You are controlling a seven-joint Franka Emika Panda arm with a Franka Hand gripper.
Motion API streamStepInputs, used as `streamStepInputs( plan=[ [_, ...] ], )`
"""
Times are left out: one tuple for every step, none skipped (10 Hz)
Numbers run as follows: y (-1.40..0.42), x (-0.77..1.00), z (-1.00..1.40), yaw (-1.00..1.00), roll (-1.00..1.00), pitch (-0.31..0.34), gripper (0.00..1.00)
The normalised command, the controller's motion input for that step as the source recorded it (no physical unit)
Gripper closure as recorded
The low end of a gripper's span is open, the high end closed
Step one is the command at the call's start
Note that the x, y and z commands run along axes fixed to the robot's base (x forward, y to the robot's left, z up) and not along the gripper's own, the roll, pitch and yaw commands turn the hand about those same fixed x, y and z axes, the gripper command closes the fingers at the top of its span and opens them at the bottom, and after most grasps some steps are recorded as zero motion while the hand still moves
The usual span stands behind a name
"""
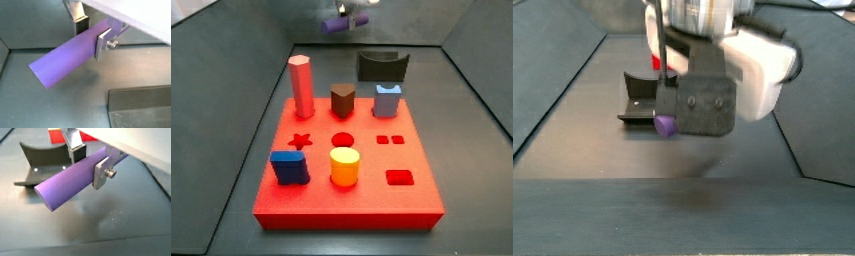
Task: Pick up the round object. Move up. Place the round object on the fixture. Regrasp the round object. Move to above the board. Insert the round object.
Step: Place the round object on the fixture.
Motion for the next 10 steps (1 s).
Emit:
streamStepInputs(
  plan=[
    [-0.01,-0.02,1.00,0.01,0.08,0.088,1.00],
    [-0.01,-0.02,1.00,0.02,0.09,0.105,1.00],
    [-0.02,-0.02,1.00,0.02,0.10,0.113,1.00],
    [-0.02,-0.03,1.00,0.02,0.09,0.106,1.00],
    [-0.01,-0.03,0.87,0.02,0.08,0.102,1.00],
    [-0.01,-0.02,0.74,0.01,0.07,0.092,1.00],
    [0.00,-0.02,0.60,0.01,0.07,0.097,1.00],
    [0.00,-0.01,0.41,0.01,0.06,0.103,1.00],
    [0.00,0.00,0.26,0.01,0.06,0.111,1.00],
    [-1.00,0.48,0.27,1.00,0.04,-0.021,1.00]
  ],
)
